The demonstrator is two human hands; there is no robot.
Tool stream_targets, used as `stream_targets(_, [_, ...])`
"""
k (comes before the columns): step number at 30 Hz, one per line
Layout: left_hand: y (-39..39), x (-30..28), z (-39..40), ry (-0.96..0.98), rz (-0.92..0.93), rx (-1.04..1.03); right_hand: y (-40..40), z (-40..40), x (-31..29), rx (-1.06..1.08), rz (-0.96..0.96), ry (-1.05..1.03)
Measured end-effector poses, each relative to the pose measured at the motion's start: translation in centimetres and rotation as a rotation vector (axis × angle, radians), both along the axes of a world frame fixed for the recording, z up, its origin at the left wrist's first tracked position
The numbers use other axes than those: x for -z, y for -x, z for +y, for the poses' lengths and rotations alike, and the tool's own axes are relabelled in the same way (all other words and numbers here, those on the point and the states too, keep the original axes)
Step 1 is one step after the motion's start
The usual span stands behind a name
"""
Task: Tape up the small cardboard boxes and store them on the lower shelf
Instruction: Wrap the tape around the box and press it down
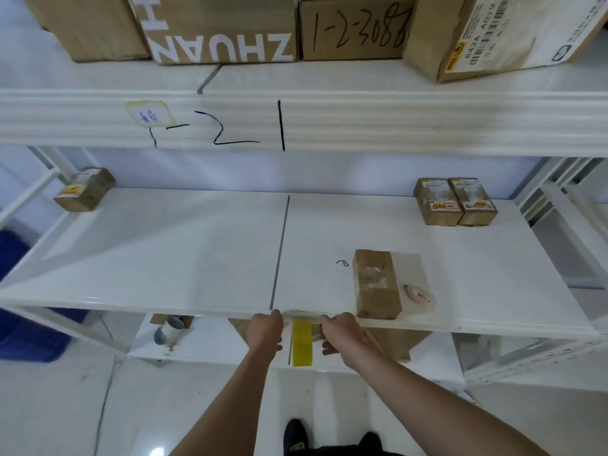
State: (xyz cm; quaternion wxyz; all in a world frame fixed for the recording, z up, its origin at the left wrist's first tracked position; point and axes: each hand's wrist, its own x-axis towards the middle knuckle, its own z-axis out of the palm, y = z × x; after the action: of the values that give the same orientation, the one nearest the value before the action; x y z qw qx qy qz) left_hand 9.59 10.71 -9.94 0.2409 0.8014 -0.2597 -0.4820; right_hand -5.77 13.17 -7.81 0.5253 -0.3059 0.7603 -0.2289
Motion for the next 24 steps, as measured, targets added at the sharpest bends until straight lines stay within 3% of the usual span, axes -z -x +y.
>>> stream_targets(4, [-1.0,0.4,0.5,-0.146,0.318,0.063,-0.3,-0.6,0.9,0.025,-0.067,-0.12])
stream_targets(12, [-1.6,1.4,0.6,-0.266,0.403,0.389,-2.3,-0.6,1.9,-0.061,-0.081,-0.206])
stream_targets(17, [-2.1,1.4,1.1,-0.279,0.275,0.545,-2.5,0.0,1.8,-0.119,-0.025,-0.206])
stream_targets(19, [-2.3,1.3,1.1,-0.283,0.31,0.563,-2.6,0.1,1.8,-0.117,-0.022,-0.195])
stream_targets(22, [-2.3,0.8,0.8,-0.307,0.373,0.61,-2.5,-0.4,2.1,-0.028,-0.004,-0.102])
stream_targets(24, [-2.2,0.5,0.6,-0.309,0.373,0.639,-2.5,-0.7,2.5,0.096,-0.089,-0.085])
